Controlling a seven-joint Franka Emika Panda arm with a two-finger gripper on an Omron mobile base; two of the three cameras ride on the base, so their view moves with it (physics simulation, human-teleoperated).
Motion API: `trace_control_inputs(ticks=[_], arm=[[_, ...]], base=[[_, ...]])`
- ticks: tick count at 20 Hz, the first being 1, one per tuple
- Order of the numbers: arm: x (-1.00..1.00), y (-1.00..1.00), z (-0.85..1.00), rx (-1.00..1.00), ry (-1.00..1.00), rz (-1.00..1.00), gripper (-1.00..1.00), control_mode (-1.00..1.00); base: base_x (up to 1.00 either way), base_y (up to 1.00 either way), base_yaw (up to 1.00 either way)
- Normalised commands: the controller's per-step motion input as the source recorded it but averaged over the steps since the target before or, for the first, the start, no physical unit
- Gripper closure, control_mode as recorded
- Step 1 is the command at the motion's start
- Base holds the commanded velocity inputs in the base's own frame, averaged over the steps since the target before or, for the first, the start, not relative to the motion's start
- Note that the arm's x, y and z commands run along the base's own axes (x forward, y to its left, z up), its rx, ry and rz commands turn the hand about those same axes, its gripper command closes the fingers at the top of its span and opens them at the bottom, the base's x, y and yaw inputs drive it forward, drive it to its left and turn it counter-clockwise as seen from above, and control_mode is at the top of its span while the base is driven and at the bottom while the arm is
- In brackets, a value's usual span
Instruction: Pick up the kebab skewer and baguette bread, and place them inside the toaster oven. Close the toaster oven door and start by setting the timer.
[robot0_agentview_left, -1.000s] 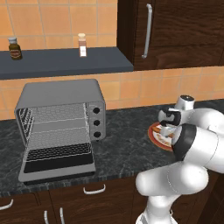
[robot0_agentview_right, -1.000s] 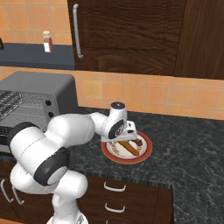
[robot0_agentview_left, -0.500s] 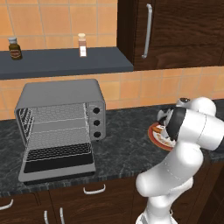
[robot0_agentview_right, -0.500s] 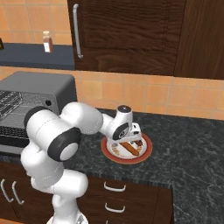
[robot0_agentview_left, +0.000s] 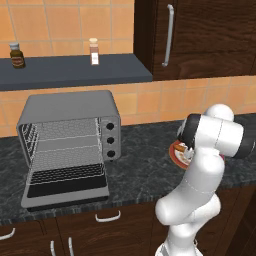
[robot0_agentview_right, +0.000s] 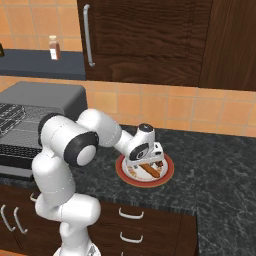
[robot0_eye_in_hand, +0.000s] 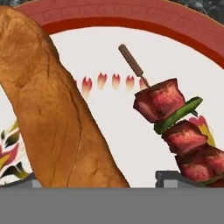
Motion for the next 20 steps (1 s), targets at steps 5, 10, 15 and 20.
trace_control_inputs(ticks=[5,10,15,20], arm=[[-0.11,0.04,-0.22,-0.02,-0.04,0.03,1.00,-1.00],[-0.44,0.23,0.88,0.00,-0.01,0.03,1.00,-1.00],[-0.99,0.86,0.87,-0.09,0.02,0.27,1.00,-1.00],[-0.74,1.00,0.37,-0.01,0.04,0.13,1.00,-1.00]], base=[[0.00,0.00,0.00],[0.00,0.00,0.00],[0.00,0.00,0.00],[0.00,0.00,0.00]])
